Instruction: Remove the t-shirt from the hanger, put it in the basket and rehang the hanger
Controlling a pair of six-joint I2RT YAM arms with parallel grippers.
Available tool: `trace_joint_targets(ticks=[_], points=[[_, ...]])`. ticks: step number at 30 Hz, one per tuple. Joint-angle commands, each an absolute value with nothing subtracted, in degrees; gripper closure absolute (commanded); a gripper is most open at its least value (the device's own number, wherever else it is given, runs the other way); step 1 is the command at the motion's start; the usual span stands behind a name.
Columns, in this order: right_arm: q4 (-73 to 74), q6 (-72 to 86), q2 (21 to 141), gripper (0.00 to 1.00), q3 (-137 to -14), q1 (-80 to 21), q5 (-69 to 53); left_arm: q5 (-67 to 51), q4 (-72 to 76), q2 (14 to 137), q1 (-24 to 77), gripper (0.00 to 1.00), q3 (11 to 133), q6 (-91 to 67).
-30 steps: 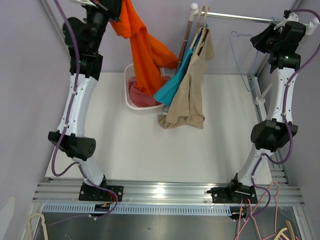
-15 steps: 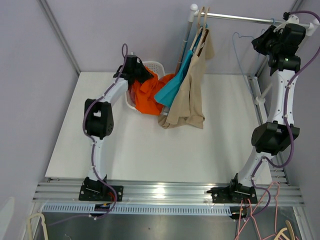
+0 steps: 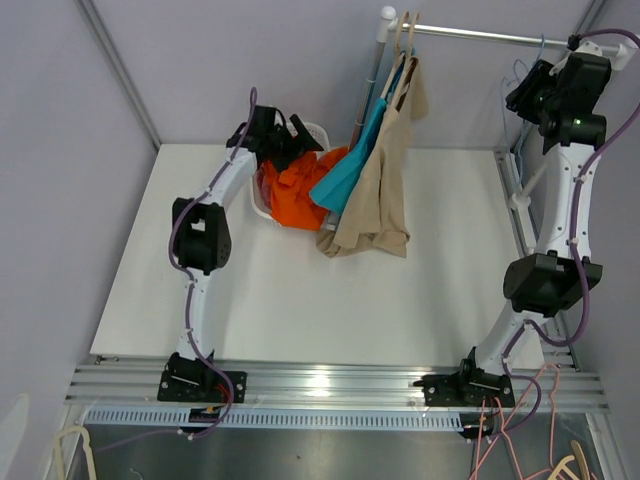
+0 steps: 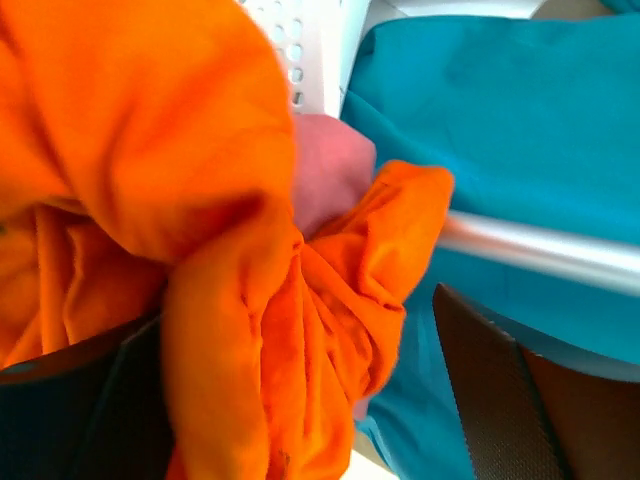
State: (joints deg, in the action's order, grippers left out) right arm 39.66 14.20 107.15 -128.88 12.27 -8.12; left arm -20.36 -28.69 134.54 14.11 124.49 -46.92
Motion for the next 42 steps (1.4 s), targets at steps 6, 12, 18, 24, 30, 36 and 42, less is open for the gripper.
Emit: trace_joint_targets(ticks=[6, 12, 18, 24, 30, 36, 42], points=[[44.99, 13.71, 98.18, 0.45, -128.32, 11.69, 2.97, -14.07, -35.85, 120.60, 14.06, 0.00, 124.19, -41.84], [48.69, 11.69, 91.85, 0.39, -129.81, 9.41, 7.65, -7.40, -39.02, 110.50, 15.03, 0.00, 123.93, -39.11], [46.42, 16.42, 90.78, 0.31, -128.76, 3.17, -8.25, -4.92, -40.61, 105.12, 17.40, 0.01, 123.92, -36.83], [45.53, 18.10, 102.28, 0.34, -137.71, -5.52, -8.88, -3.52, -34.38, 99.06, 24.68, 0.01, 119.29, -28.49], [38.86, 19.07, 108.63, 0.35, -140.80, -8.00, -9.23, -9.13, -24.88, 95.54, 29.62, 0.01, 112.32, -23.65], [35.25, 18.02, 112.06, 0.37, -141.77, -9.23, -9.05, -10.20, -24.70, 96.24, 30.76, 0.01, 113.56, -21.71], [31.74, 14.42, 111.45, 0.38, -138.78, -13.53, -4.84, -8.97, -25.75, 95.98, 30.85, 0.00, 113.82, -20.39]])
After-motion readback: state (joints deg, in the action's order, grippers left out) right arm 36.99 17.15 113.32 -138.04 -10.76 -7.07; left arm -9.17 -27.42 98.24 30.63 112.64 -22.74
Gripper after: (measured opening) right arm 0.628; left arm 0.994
